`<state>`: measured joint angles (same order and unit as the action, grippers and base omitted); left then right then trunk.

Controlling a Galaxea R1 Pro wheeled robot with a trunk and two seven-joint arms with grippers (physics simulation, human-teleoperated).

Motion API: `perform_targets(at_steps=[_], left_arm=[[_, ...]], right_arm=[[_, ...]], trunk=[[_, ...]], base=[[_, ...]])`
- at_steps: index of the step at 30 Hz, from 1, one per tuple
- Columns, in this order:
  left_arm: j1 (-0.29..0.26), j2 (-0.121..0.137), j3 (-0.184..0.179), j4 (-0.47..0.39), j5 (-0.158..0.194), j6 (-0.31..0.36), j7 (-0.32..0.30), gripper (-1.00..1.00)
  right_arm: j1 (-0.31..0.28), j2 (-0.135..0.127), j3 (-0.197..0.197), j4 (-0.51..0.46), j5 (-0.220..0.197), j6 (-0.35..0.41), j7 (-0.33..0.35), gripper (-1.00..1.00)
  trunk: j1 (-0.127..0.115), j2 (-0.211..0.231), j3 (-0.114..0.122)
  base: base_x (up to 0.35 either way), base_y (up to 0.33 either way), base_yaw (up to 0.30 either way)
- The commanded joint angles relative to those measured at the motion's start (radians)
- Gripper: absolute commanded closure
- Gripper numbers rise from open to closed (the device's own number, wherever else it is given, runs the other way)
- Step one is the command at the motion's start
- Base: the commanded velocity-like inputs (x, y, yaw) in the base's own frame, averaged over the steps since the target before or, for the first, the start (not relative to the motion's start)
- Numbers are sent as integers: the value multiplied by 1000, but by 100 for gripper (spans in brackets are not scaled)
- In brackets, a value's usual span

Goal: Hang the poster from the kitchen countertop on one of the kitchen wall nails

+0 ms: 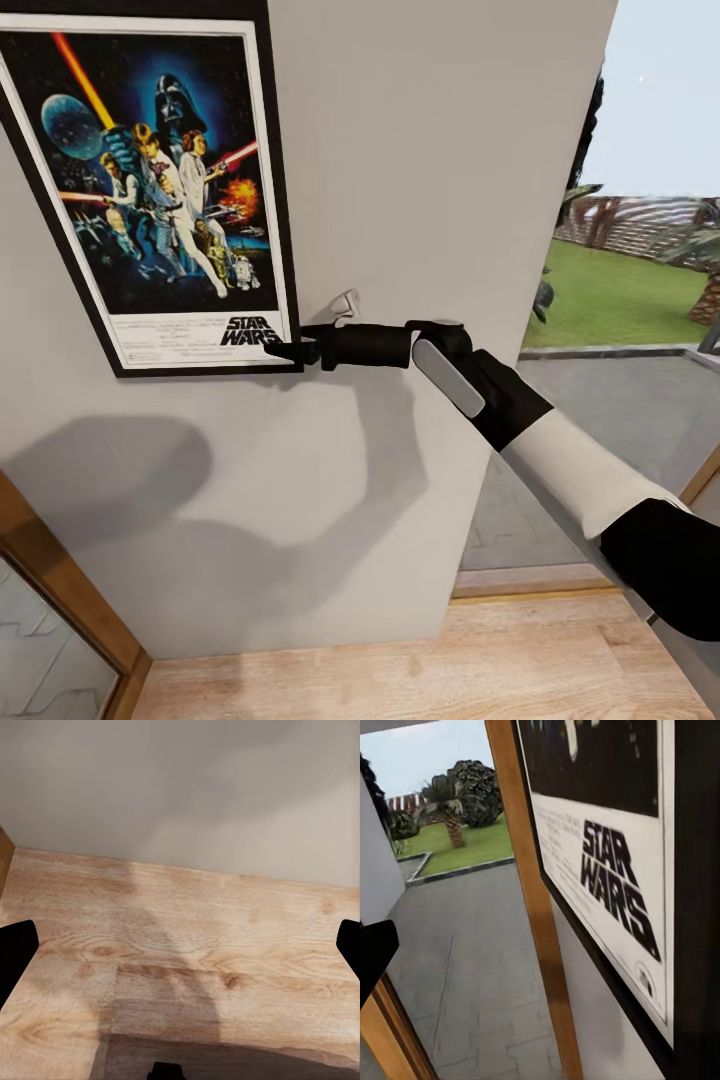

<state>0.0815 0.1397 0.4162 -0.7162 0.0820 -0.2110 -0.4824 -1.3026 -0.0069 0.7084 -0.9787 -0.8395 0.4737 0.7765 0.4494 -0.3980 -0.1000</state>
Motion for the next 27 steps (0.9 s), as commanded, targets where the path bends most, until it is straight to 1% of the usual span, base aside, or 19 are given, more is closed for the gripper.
perform_targets(at_steps=[1,8,12,18,22,27], left_arm=[[0,0,1,0,8,2,-7,-100],[0,0,1,0,8,2,-7,-100],[0,0,1,0,8,2,-7,-100],[0,0,1,0,8,1,-7,-100],[0,0,1,0,8,1,-7,-100],[0,0,1,0,8,1,-9,-100]], right_arm=[[-1,-1,2,-1,-10,8,-2,-100],[-1,-1,2,-1,-10,8,-2,-100],[-1,-1,2,-1,-10,8,-2,-100],[-1,-1,2,-2,-11,8,-2,-100],[-1,-1,2,-2,-12,8,-2,-100],[0,-1,2,-5,-16,7,-1,-100]], trunk=[[1,-2,-2],[1,-2,-2],[1,-2,-2],[1,-2,-2],[1,-2,-2],[1,-2,-2]], base=[[0,0,0],[0,0,0],[-52,-127,0],[-136,-183,0],[-80,-37,0],[-252,-9,0]])
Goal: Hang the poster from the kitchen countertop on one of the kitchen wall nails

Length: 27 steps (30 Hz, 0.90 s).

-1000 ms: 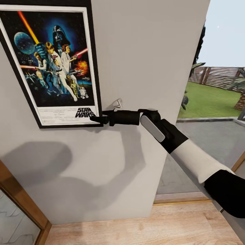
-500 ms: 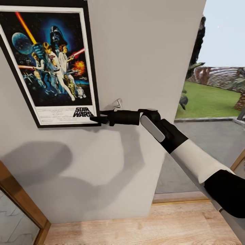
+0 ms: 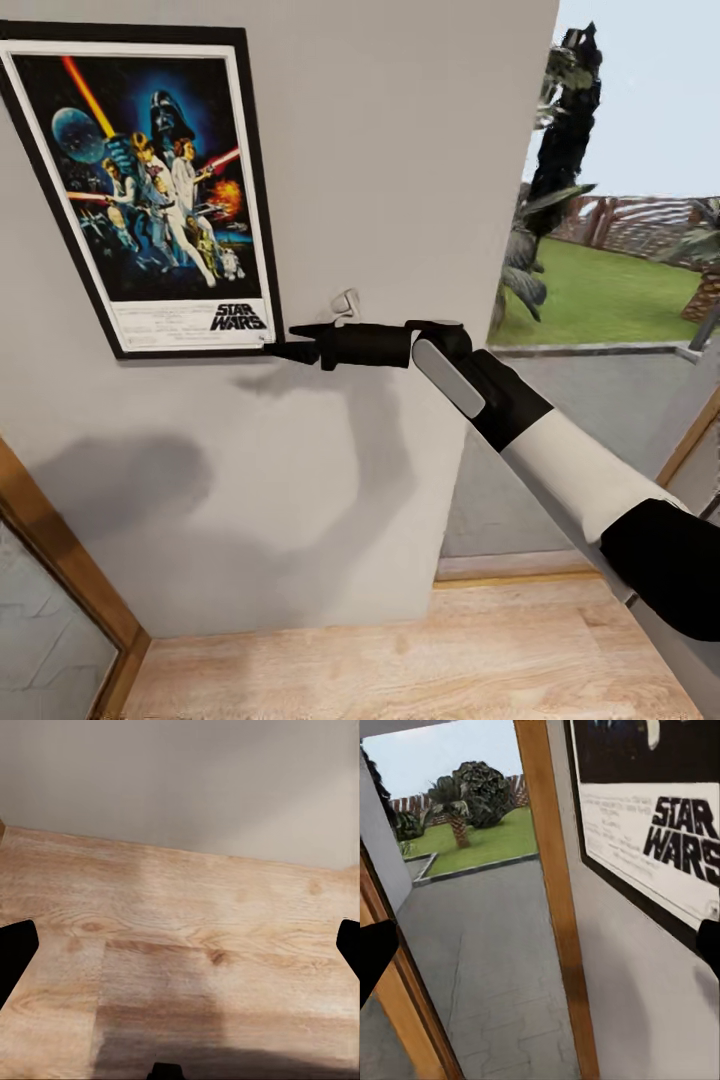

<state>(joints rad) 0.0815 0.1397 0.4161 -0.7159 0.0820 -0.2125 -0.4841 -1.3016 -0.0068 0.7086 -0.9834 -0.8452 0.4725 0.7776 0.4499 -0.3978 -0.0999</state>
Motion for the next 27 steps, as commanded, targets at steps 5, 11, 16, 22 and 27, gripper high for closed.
perform_targets(at_steps=[5,11,16,22,27], left_arm=[[0,2,4,1,8,2,-41,-100],[0,6,138,9,4,3,-233,-100],[0,6,177,11,3,4,-272,-100],[0,4,188,14,2,6,-284,-100],[0,-6,175,87,5,13,-279,-100]], right_arm=[[62,-6,1,-40,-11,5,2,-100],[278,-98,-6,-171,-6,-1,6,-100],[395,-182,-7,-181,-5,-32,44,-100],[630,-366,-6,-107,-3,-129,104,-100],[738,-380,1,832,-9,-404,230,-100]], trunk=[[0,-2,-2],[0,-2,-2],[0,-2,-2],[0,-2,-2],[0,-2,-2]], base=[[-319,-2,0],[-304,0,0],[-127,0,0],[-149,0,0],[-1,0,0]])
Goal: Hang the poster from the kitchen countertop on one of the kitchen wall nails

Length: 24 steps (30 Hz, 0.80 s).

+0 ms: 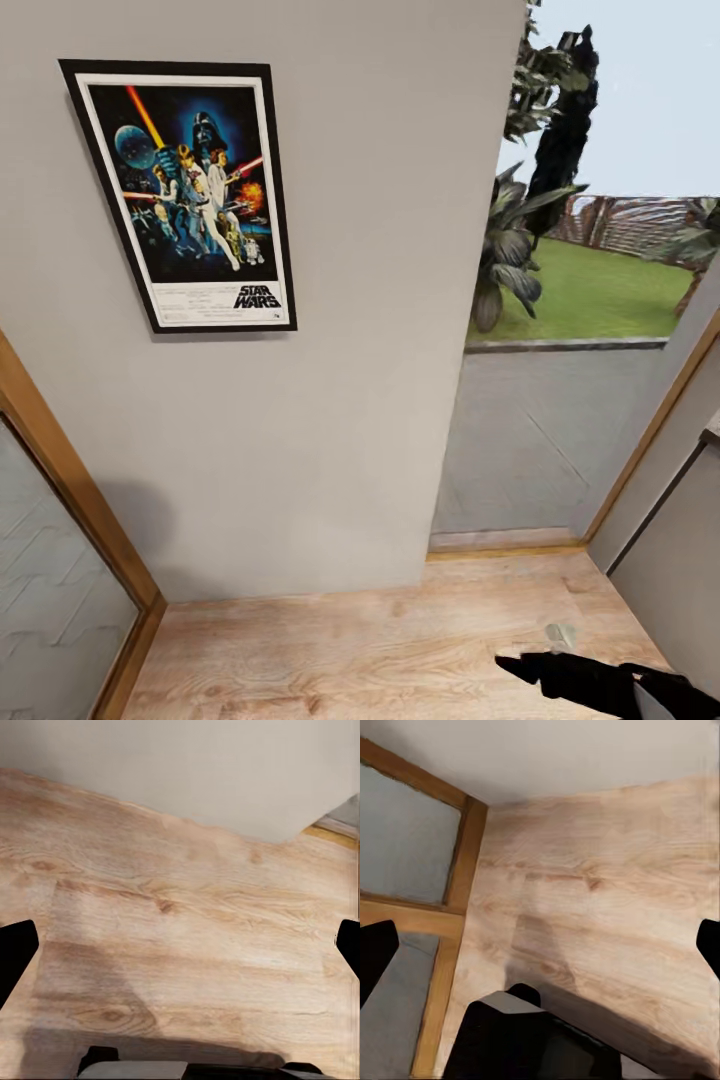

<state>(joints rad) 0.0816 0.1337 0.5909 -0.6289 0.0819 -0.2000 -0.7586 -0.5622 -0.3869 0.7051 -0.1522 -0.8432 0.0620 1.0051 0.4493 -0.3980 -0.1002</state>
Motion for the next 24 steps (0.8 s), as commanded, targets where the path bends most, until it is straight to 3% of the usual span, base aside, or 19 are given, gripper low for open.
perform_targets(at_steps=[1,5,9,15,16,21,22,24], left_arm=[[0,-6,0,16,5,0,-2,-100],[0,-14,1,99,2,-4,3,-100],[0,-14,4,176,1,-7,9,-100],[0,-18,4,244,-1,-10,131,-100],[0,-20,5,252,-1,-9,187,-100],[0,-22,8,263,-2,-9,305,-100],[0,-23,9,273,-2,-9,346,-100],[0,-23,8,289,-2,-9,388,-100]], right_arm=[[8,0,5,71,-9,2,6,-100],[67,0,4,160,-5,-5,2,-100],[117,0,4,185,-3,-8,-42,-100],[177,2,5,200,-2,-6,-225,-100],[194,8,4,202,-2,-6,-292,-100],[221,34,5,204,-2,-7,-482,-100],[226,49,5,204,-2,-7,-567,-100],[230,60,5,204,-2,-7,-656,-100]], trunk=[[1,-2,-2],[1,-2,-2],[1,-2,-2],[1,-2,-2],[1,-2,-2],[1,-2,-2],[1,-2,-2],[1,-2,-2]], base=[[0,0,0],[0,0,0],[0,0,0],[0,0,0],[0,0,0],[0,0,0],[0,0,0],[0,0,0]])
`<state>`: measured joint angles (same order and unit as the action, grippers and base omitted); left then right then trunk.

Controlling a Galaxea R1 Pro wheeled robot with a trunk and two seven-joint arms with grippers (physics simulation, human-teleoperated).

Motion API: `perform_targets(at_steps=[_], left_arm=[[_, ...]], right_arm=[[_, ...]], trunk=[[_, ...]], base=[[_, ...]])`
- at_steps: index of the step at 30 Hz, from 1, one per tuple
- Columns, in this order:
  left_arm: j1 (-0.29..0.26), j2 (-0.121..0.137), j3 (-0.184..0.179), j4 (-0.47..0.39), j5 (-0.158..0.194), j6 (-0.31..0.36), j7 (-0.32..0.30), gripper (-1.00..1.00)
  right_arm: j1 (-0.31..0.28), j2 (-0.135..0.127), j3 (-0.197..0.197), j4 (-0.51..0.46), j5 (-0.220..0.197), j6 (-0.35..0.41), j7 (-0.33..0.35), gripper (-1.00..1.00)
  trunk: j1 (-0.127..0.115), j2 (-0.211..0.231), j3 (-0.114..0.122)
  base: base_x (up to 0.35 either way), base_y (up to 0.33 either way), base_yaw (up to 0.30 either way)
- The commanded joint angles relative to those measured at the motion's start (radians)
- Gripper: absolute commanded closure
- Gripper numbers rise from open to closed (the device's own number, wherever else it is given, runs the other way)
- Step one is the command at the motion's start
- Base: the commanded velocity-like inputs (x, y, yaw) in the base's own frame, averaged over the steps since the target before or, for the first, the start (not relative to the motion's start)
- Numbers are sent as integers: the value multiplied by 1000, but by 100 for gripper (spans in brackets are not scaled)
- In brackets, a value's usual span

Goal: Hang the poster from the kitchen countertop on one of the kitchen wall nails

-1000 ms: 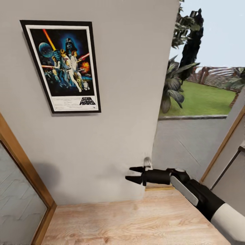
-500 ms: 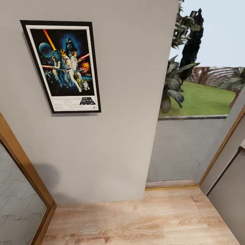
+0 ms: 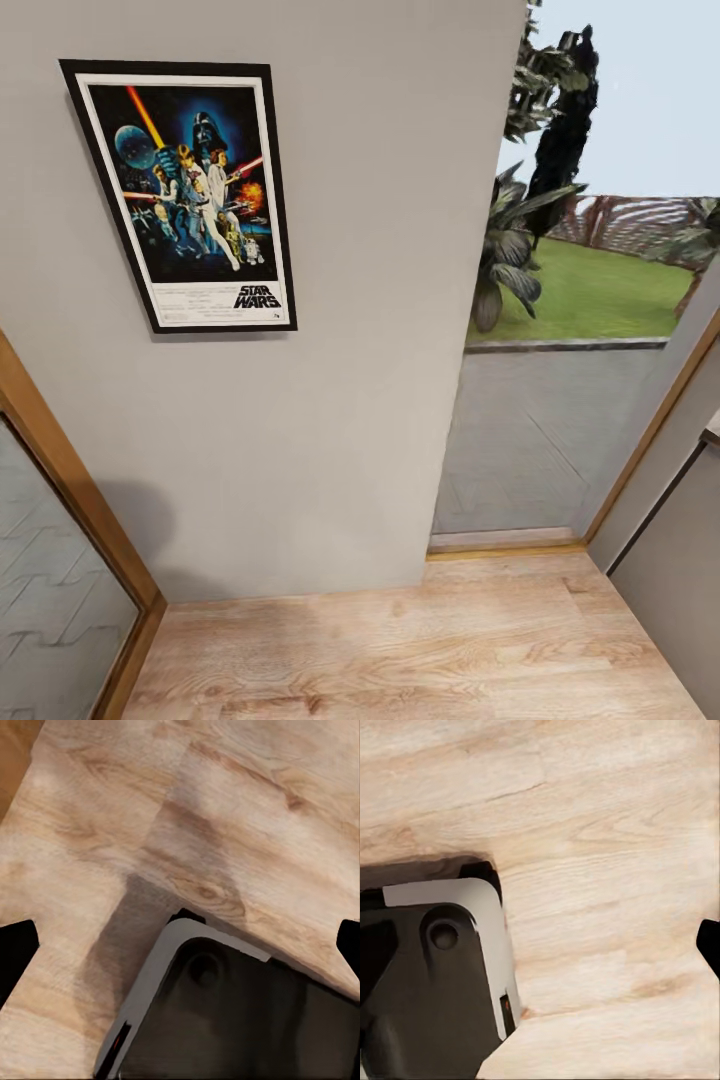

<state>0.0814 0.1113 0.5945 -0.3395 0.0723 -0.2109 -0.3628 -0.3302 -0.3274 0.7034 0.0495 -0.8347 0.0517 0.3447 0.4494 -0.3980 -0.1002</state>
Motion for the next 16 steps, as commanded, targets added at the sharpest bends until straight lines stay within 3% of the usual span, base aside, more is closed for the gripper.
perform_targets(at_steps=[1,2,3,5,6,8,10,16], left_arm=[[0,0,4,8,8,2,14,-100],[0,-1,2,26,8,2,57,-100],[0,-2,5,54,9,2,132,-100],[0,-2,6,68,9,3,145,-100],[0,-2,7,94,9,3,153,-100],[0,-2,7,102,10,3,155,-100],[0,-2,7,114,11,2,158,-100],[0,-2,8,115,10,2,159,-100]], right_arm=[[0,5,7,2,-11,3,-39,-100],[2,14,7,2,-11,3,-119,-100],[5,32,7,3,-13,2,-265,-100],[6,36,7,2,-15,1,-292,-100],[6,59,6,2,-17,1,-309,-100],[6,75,6,1,-18,1,-313,-100],[7,143,5,1,-19,1,-320,-100],[7,152,4,1,-17,0,-320,-100]], trunk=[[1,-2,-2],[1,-2,-2],[1,-2,-2],[1,-2,-2],[1,-2,-2],[1,-2,-2],[1,-2,-2],[1,-2,-2]], base=[[0,0,0],[0,0,0],[0,0,0],[0,0,0],[0,0,0],[0,0,0],[0,0,0],[0,0,0]])
